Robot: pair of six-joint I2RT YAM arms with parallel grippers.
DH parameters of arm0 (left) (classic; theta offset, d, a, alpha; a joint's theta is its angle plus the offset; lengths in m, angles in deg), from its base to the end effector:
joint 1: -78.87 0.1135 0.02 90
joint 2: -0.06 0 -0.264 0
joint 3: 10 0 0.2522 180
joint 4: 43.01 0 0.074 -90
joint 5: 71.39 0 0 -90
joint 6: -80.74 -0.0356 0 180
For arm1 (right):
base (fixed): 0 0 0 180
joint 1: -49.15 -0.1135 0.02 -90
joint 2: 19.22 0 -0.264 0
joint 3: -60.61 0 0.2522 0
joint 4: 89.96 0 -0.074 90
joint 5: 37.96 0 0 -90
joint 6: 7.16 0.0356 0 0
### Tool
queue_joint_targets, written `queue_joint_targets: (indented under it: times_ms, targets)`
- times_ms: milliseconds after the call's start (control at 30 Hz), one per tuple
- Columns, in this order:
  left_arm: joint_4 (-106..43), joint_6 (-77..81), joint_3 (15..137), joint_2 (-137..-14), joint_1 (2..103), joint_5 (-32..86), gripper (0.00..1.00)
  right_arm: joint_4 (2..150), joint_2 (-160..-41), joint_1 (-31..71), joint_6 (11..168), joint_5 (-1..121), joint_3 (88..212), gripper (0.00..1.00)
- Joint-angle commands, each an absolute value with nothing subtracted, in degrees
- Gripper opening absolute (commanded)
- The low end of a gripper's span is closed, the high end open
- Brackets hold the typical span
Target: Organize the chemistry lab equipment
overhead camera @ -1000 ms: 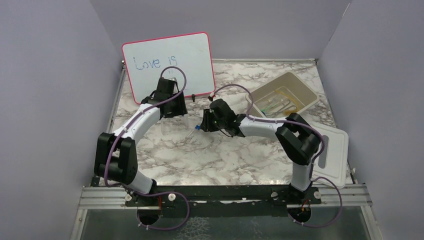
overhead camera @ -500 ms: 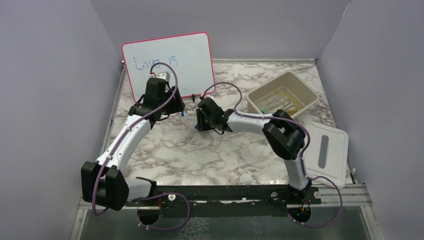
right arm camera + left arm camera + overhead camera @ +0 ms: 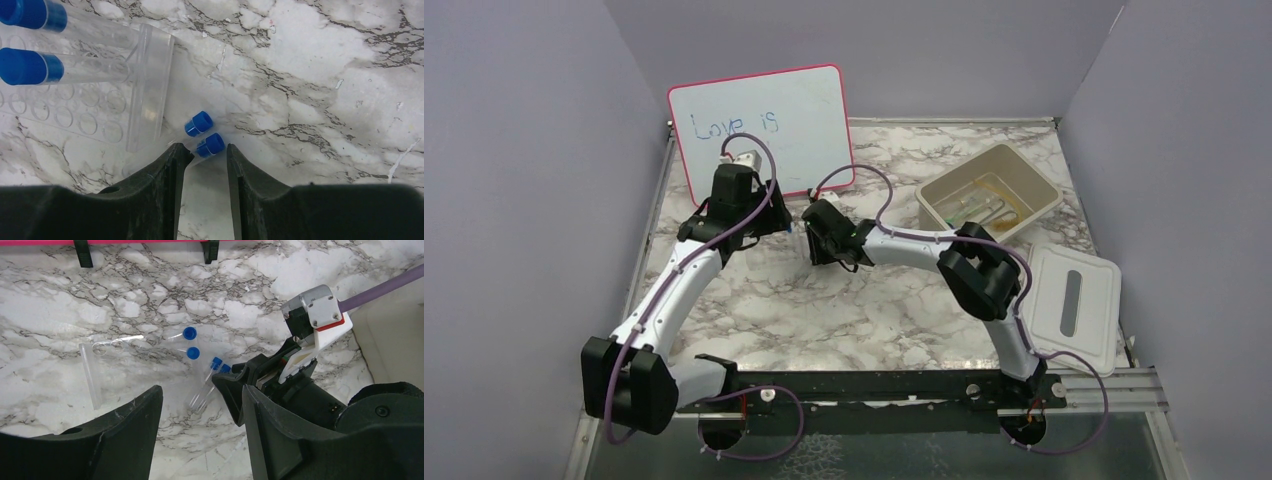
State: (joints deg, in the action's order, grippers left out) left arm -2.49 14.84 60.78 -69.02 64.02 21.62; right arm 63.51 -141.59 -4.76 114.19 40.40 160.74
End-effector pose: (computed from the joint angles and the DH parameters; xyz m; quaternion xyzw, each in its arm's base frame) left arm 0.2539 -0.0693 0.2989 -0.0614 0.8996 -0.1663 0.3992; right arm 0.2806 0.3728 0.1591 -0.1471 0.9201 0.1674 0.3220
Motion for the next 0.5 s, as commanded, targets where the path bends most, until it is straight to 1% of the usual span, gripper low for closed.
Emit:
queue_joint_targets:
  times_ms: [0,100,233,467]
  targets:
    - [-1.92,14.65,58.77,-66.20,63.84,21.82,0.62,56.83,-142.44,-5.25,111.54,35.94,160.27,0.38]
    - [-1.91,15.03,56.87,-64.99,63.84,22.67,0.63,56.88,-140.74,-5.23,109.59,35.71,158.10,0.35]
    - [-1.87,15.89,54.48,-63.48,63.86,23.88,0.63,55.59,-139.96,-5.23,108.25,37.26,156.75,0.34]
    - [-1.92,17.30,51.80,-61.88,63.87,24.15,0.62,51.67,-142.04,-5.28,110.53,37.21,158.30,0.43]
